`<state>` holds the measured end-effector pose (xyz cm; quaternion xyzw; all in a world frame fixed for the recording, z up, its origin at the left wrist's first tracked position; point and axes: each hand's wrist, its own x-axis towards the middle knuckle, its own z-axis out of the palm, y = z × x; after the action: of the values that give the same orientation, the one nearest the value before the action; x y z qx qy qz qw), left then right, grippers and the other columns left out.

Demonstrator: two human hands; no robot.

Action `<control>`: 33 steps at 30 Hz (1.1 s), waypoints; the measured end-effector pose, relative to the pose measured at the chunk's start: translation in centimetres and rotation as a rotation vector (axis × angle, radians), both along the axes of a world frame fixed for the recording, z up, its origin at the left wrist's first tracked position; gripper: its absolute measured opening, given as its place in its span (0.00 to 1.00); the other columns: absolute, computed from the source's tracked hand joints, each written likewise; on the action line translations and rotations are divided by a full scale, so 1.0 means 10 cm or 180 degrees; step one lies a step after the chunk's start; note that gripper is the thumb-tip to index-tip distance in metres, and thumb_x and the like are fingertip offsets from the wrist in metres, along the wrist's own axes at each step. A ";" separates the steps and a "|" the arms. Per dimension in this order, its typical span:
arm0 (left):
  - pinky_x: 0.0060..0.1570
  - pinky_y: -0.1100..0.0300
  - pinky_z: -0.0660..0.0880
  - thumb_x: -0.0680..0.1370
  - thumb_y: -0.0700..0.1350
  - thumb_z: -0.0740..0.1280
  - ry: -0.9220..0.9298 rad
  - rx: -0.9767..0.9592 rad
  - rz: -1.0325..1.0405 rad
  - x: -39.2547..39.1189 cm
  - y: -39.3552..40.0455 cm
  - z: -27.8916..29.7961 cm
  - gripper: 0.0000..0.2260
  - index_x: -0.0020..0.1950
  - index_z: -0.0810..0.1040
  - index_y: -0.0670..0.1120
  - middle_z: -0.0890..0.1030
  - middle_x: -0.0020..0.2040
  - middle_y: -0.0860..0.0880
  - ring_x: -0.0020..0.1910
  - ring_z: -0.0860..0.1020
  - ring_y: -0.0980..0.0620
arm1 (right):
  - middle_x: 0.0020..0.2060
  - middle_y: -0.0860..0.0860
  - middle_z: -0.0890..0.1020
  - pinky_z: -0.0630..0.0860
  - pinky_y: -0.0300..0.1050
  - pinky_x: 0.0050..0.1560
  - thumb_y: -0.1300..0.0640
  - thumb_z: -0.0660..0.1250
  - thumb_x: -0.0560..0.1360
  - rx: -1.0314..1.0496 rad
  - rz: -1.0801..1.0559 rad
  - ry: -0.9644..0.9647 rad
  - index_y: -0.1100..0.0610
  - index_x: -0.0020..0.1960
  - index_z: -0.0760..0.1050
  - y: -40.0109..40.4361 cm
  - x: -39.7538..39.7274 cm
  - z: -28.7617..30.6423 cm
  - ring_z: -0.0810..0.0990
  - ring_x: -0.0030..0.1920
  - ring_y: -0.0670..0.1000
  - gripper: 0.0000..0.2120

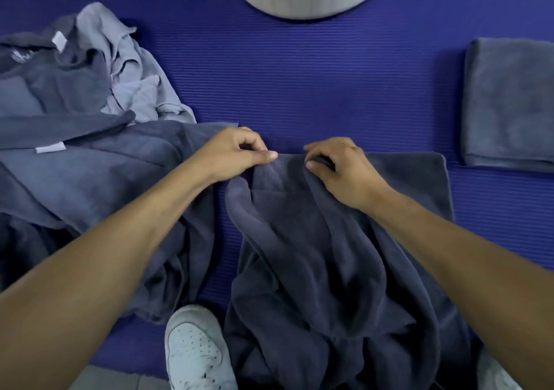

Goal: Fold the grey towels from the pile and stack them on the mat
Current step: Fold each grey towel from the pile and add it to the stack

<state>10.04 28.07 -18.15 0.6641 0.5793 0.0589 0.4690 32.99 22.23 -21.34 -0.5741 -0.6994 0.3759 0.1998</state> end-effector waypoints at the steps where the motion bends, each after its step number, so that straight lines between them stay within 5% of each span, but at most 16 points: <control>1: 0.55 0.53 0.77 0.71 0.55 0.76 -0.0095 -0.0119 0.0055 -0.02 0.00 0.03 0.13 0.34 0.80 0.48 0.84 0.44 0.48 0.47 0.82 0.49 | 0.49 0.44 0.82 0.66 0.43 0.63 0.56 0.65 0.79 -0.0054 0.0046 -0.0079 0.53 0.50 0.80 0.01 0.00 0.00 0.73 0.57 0.47 0.04; 4: 0.35 0.62 0.69 0.67 0.62 0.76 -0.0116 -0.0304 -0.0031 -0.08 0.03 0.11 0.20 0.36 0.78 0.46 0.74 0.29 0.51 0.29 0.70 0.54 | 0.41 0.42 0.81 0.70 0.37 0.53 0.58 0.65 0.79 -0.0112 -0.0084 0.0117 0.53 0.48 0.79 0.01 0.04 0.05 0.76 0.46 0.42 0.05; 8: 0.26 0.67 0.59 0.73 0.46 0.75 -0.0231 -0.0501 -0.0110 -0.11 0.11 0.24 0.09 0.42 0.78 0.44 0.66 0.22 0.57 0.23 0.60 0.59 | 0.42 0.42 0.83 0.71 0.26 0.45 0.57 0.65 0.79 -0.0343 -0.0609 0.0325 0.53 0.48 0.81 0.03 0.11 0.08 0.79 0.46 0.40 0.06; 16: 0.40 0.64 0.75 0.77 0.48 0.71 0.0797 -0.1150 -0.0651 -0.25 0.21 0.21 0.05 0.47 0.82 0.47 0.80 0.40 0.50 0.39 0.76 0.57 | 0.41 0.40 0.82 0.69 0.21 0.42 0.57 0.65 0.80 -0.0428 -0.0859 0.0358 0.50 0.46 0.80 0.05 0.11 0.05 0.78 0.44 0.34 0.06; 19: 0.41 0.66 0.73 0.79 0.49 0.68 0.0546 -0.0574 -0.0053 -0.31 0.23 0.15 0.07 0.45 0.80 0.48 0.80 0.37 0.53 0.37 0.76 0.59 | 0.42 0.41 0.82 0.68 0.21 0.43 0.57 0.65 0.80 -0.0372 -0.0875 0.0265 0.51 0.47 0.80 0.04 0.08 0.03 0.79 0.45 0.37 0.06; 24: 0.27 0.73 0.62 0.75 0.49 0.74 0.0430 0.0328 0.0191 -0.26 0.19 -0.05 0.07 0.40 0.80 0.48 0.72 0.25 0.56 0.21 0.68 0.62 | 0.44 0.44 0.83 0.67 0.20 0.44 0.57 0.66 0.79 -0.0283 -0.0946 0.0146 0.54 0.49 0.82 0.03 0.01 0.03 0.79 0.46 0.41 0.06; 30: 0.48 0.61 0.75 0.76 0.44 0.71 0.0365 0.1295 0.0658 -0.35 -0.11 -0.13 0.02 0.45 0.84 0.47 0.82 0.43 0.52 0.42 0.80 0.56 | 0.47 0.46 0.81 0.62 0.23 0.50 0.56 0.67 0.79 -0.0020 -0.0926 -0.0050 0.52 0.50 0.83 -0.01 -0.01 -0.03 0.76 0.53 0.47 0.06; 33: 0.48 0.61 0.76 0.76 0.45 0.72 0.0418 0.1152 0.0360 -0.35 -0.32 -0.01 0.03 0.47 0.85 0.48 0.82 0.44 0.52 0.42 0.79 0.55 | 0.48 0.46 0.79 0.64 0.30 0.56 0.56 0.69 0.78 0.0305 -0.0831 -0.0228 0.52 0.49 0.84 -0.04 -0.04 -0.06 0.71 0.52 0.48 0.05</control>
<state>6.56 24.89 -18.24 0.7064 0.6249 0.1448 0.2991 32.55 21.84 -21.90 -0.6631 -0.6425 0.2922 0.2492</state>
